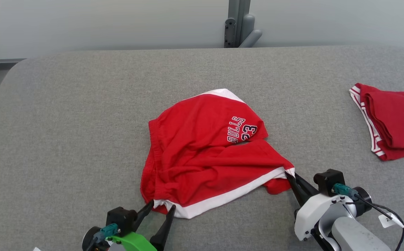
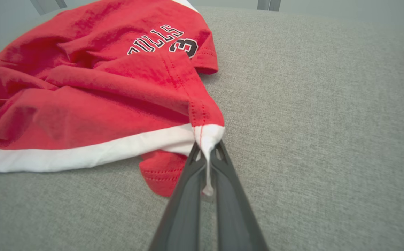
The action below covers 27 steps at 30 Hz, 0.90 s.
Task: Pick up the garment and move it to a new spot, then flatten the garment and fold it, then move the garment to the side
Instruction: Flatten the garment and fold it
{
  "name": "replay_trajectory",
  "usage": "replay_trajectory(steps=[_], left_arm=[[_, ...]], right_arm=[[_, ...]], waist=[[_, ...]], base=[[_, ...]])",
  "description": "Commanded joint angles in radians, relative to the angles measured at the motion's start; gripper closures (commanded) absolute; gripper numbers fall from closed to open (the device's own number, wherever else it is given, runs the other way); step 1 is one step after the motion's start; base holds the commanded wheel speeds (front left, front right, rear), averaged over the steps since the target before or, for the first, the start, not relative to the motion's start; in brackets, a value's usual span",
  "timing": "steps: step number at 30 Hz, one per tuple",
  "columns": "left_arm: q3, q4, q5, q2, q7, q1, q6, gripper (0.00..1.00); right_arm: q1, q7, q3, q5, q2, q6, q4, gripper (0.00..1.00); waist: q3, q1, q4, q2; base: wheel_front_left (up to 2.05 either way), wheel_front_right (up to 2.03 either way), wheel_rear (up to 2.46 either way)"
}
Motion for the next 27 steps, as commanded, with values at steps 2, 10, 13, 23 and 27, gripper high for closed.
replay_trajectory(steps=[2, 10, 13, 23, 27], left_arm=[[-0.013, 0.017, -0.014, 0.007, -0.003, -0.028, -0.002, 0.37], [-0.046, 0.070, -0.057, 0.003, -0.016, -0.066, -0.002, 1.00], [-0.013, 0.066, -0.051, 0.005, -0.027, -0.074, -0.002, 1.00], [0.279, -0.276, 0.013, -0.037, -0.030, 0.026, -0.002, 1.00], [0.330, -0.420, 0.026, -0.048, -0.030, 0.068, -0.002, 1.00]], right_arm=[[0.000, -0.005, 0.003, -0.003, 0.001, -0.001, 0.000, 1.00], [-0.002, -0.005, 0.001, 0.002, 0.001, -0.001, -0.004, 1.00], [0.000, -0.005, -0.015, 0.003, 0.001, -0.001, -0.025, 1.00], [0.026, -0.004, -0.101, 0.073, -0.013, -0.001, -0.228, 1.00], [0.049, -0.004, -0.136, 0.112, -0.039, -0.001, -0.356, 1.00]], waist=[[0.001, 0.0000, -0.005, 0.0069], [0.002, 0.0000, -0.014, 0.0069], [0.003, 0.0000, -0.016, 0.0069], [-0.010, 0.0000, -0.012, 0.0069], [-0.026, 0.0000, -0.017, 0.0069]], base=[[0.00, 0.00, 0.00], [0.00, 0.00, 0.00], [0.00, 0.00, 0.00], [0.00, 0.00, 0.00], [0.00, 0.00, 0.00]])
